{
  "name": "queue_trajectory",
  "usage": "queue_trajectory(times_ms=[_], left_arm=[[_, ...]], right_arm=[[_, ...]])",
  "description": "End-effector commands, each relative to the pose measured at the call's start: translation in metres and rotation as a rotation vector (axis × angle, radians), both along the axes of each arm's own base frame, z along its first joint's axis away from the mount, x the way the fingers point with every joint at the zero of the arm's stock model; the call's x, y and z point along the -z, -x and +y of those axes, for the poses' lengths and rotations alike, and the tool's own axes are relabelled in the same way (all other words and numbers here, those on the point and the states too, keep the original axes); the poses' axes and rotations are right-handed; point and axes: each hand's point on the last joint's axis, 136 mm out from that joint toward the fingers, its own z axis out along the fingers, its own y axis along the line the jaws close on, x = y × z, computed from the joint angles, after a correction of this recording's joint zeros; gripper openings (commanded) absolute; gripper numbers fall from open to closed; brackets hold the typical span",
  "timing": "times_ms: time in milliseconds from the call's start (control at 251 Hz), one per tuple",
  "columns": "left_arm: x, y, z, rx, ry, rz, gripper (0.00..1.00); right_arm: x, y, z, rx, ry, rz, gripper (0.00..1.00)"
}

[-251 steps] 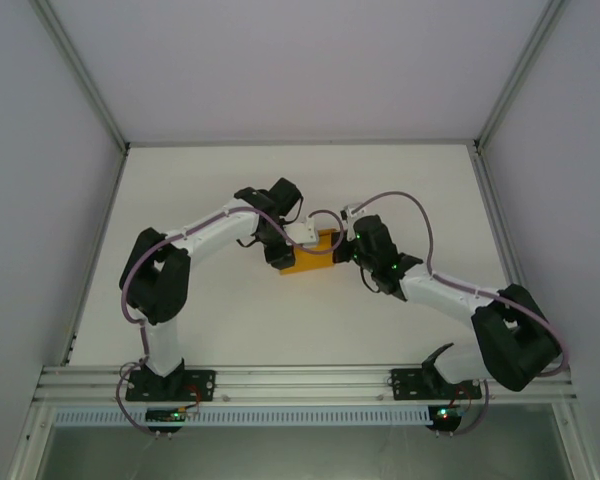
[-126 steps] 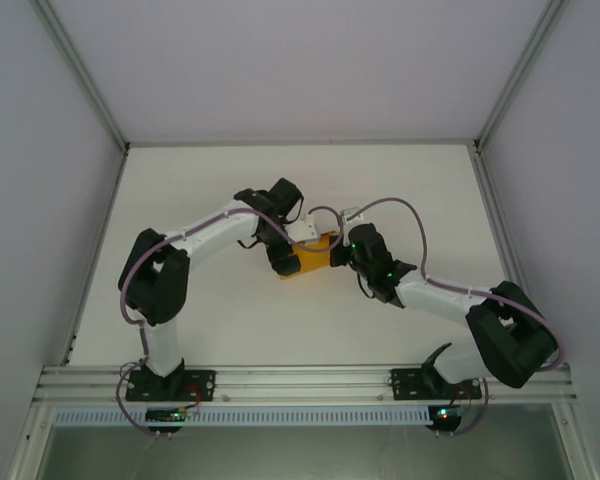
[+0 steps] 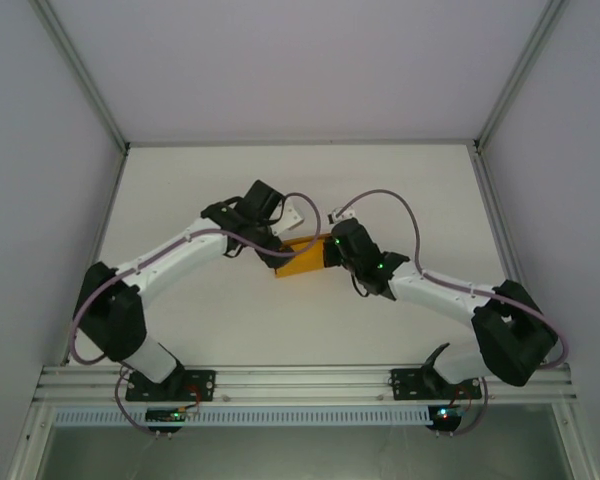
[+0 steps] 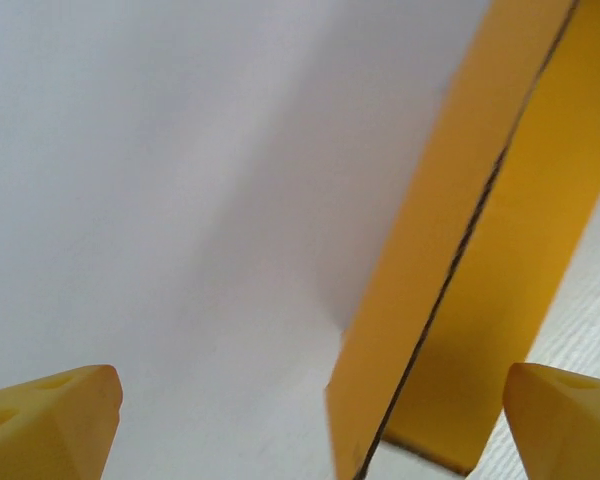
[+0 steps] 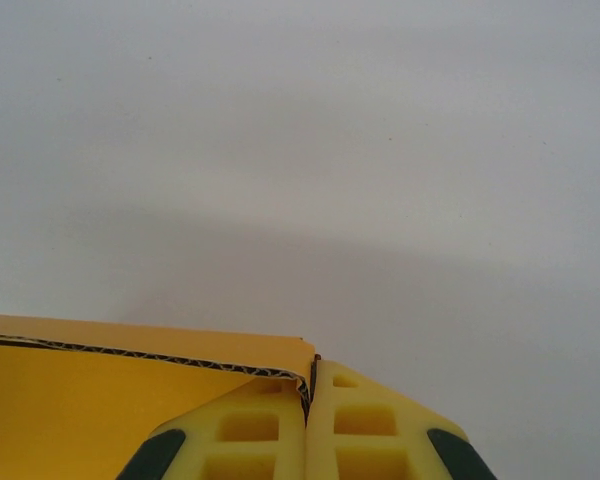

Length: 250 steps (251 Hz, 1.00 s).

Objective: Assemble paper box

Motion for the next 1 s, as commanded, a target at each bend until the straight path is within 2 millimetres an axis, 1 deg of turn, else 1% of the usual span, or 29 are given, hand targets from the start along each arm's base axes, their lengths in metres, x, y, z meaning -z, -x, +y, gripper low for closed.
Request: queue_trajectory(times_ms=[0, 32, 132, 160, 204, 239, 295, 351, 419, 519, 595, 671, 758, 886, 918, 970, 994], left_arm=[[-0.003, 0.001, 0.019, -0.18, 0.027, -0.012, 0.88], [-0.001, 0.005, 0.02, -0.181, 0.033, 0.005, 0.83], [0.003, 0.013, 0.021, -0.194, 0.046, 0.043, 0.7], [0.004, 0.014, 0.02, -0.196, 0.049, 0.048, 0.67], [0.003, 0.013, 0.019, -0.195, 0.061, 0.047, 0.59], [0.004, 0.012, 0.018, -0.196, 0.065, 0.045, 0.55], [0.004, 0.01, 0.017, -0.206, 0.07, 0.043, 0.43], [0.006, 0.009, 0.017, -0.219, 0.063, 0.054, 0.37], [0.01, 0.008, 0.017, -0.218, 0.046, 0.058, 0.36], [0.011, 0.003, 0.018, -0.238, 0.042, 0.045, 0.21], [0.008, 0.004, 0.012, -0.228, 0.065, 0.056, 0.19], [0.006, 0.003, 0.009, -0.218, 0.083, 0.054, 0.19], [0.007, 0.001, 0.008, -0.225, 0.081, 0.054, 0.19], [0.012, -0.004, 0.007, -0.233, 0.069, 0.052, 0.14], [0.013, -0.006, 0.007, -0.24, 0.068, 0.051, 0.1], [0.013, -0.008, 0.006, -0.261, 0.075, 0.053, 0.0], [0.012, -0.008, 0.005, -0.273, 0.086, 0.057, 0.0]], right_arm=[[0.028, 0.013, -0.016, 0.062, 0.108, 0.131, 0.0], [0.029, 0.014, -0.015, 0.061, 0.113, 0.136, 0.0], [0.03, 0.013, -0.014, 0.078, 0.132, 0.146, 0.0], [0.03, 0.013, -0.014, 0.081, 0.135, 0.153, 0.0], [0.029, 0.013, -0.014, 0.083, 0.139, 0.155, 0.0], [0.03, 0.013, -0.012, 0.08, 0.143, 0.158, 0.0], [0.028, 0.013, -0.01, 0.076, 0.144, 0.157, 0.0], [0.028, 0.013, -0.008, 0.073, 0.148, 0.157, 0.0], [0.028, 0.015, -0.007, 0.069, 0.153, 0.158, 0.0], [0.03, 0.016, -0.007, 0.067, 0.163, 0.171, 0.0], [0.029, 0.016, -0.008, 0.071, 0.174, 0.174, 0.0], [0.029, 0.016, -0.007, 0.067, 0.173, 0.172, 0.0], [0.029, 0.017, -0.005, 0.06, 0.169, 0.174, 0.0], [0.03, 0.018, -0.004, 0.056, 0.17, 0.175, 0.0], [0.03, 0.018, -0.004, 0.055, 0.17, 0.176, 0.0], [0.03, 0.018, -0.004, 0.057, 0.17, 0.176, 0.0], [0.029, 0.017, -0.004, 0.06, 0.167, 0.171, 0.0]])
